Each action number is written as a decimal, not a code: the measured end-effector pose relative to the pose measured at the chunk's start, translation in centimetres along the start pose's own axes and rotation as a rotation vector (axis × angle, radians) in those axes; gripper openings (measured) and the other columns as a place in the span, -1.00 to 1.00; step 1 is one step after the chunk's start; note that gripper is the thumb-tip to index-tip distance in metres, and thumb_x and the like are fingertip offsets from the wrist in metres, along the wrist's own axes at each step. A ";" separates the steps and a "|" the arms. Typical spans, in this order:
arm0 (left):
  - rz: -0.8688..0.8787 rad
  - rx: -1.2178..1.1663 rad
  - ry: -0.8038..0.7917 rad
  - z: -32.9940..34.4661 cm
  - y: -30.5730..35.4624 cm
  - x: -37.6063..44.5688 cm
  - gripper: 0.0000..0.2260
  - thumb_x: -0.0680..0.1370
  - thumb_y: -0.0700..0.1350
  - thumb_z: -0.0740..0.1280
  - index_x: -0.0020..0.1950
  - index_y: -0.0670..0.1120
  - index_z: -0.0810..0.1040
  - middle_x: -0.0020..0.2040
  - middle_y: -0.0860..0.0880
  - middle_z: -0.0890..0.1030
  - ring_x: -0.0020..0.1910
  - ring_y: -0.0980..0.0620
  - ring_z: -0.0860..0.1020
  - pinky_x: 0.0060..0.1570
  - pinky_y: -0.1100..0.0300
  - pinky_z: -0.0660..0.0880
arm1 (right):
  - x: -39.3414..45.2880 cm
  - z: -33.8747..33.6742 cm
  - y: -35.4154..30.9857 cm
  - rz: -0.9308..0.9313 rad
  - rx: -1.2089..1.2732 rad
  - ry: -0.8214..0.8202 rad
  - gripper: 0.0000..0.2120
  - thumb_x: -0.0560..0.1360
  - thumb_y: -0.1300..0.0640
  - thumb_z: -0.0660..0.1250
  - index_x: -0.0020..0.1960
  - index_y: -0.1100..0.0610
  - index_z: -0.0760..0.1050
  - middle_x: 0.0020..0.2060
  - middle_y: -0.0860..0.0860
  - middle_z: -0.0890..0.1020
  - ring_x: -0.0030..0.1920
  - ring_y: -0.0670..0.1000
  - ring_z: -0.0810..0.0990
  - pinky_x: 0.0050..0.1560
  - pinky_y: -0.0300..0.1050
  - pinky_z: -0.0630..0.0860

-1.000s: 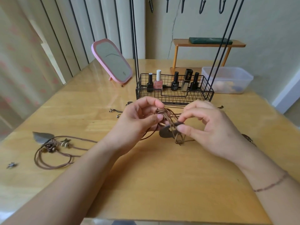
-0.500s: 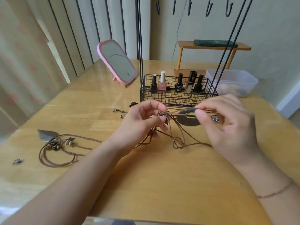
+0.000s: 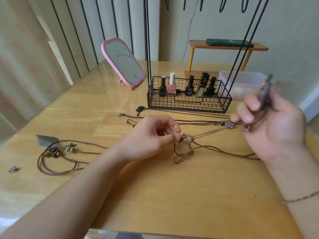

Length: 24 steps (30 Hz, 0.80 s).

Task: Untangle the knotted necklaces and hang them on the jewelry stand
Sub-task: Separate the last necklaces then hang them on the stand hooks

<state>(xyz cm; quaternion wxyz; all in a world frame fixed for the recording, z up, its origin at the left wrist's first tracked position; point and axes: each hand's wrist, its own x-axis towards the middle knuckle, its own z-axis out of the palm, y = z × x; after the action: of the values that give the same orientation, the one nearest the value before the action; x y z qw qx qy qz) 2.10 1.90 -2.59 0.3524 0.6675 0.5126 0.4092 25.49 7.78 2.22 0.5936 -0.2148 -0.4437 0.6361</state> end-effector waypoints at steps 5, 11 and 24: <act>0.049 0.073 -0.050 0.0 -0.2 0.0 -0.96 0.51 -0.13 0.44 -0.07 -0.09 0.65 -0.24 -0.09 0.66 -0.24 -0.19 0.55 -0.10 -0.12 0.52 | 1.0 -0.8 -1.7 -0.033 0.089 0.061 -0.88 0.49 0.07 0.13 -0.20 -0.01 0.40 -0.53 -0.09 0.26 -0.57 -0.10 0.12 -0.56 -0.28 0.16; 0.020 0.108 -0.102 0.3 -0.4 -0.1 -0.92 0.50 -0.04 0.47 -0.06 -0.02 0.69 -0.35 0.04 0.59 -0.33 0.12 0.46 -0.20 0.12 0.49 | 0.7 -2.2 -1.7 -0.262 -0.604 -0.201 -0.70 0.58 -0.22 0.17 -0.14 -0.07 0.53 -0.44 -0.09 0.49 -0.48 -0.16 0.39 -0.48 -0.31 0.33; 0.134 -0.008 -0.063 0.4 -0.5 0.0 -0.86 0.50 -0.19 0.44 0.03 -0.07 0.58 -0.43 0.13 0.31 -0.45 0.11 0.23 -0.39 0.29 0.24 | -0.8 -1.9 1.5 -0.516 -1.686 -0.539 -0.66 0.52 -0.34 0.18 -0.19 -0.21 0.63 -0.46 -0.20 0.57 -0.41 -0.11 0.51 -0.41 -0.25 0.38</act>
<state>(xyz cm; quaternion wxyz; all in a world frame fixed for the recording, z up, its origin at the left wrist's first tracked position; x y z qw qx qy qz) 2.25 2.00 -3.22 0.3430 0.7112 0.4540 0.4129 26.29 7.76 -0.20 0.2407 -0.3151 -0.9178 -0.0210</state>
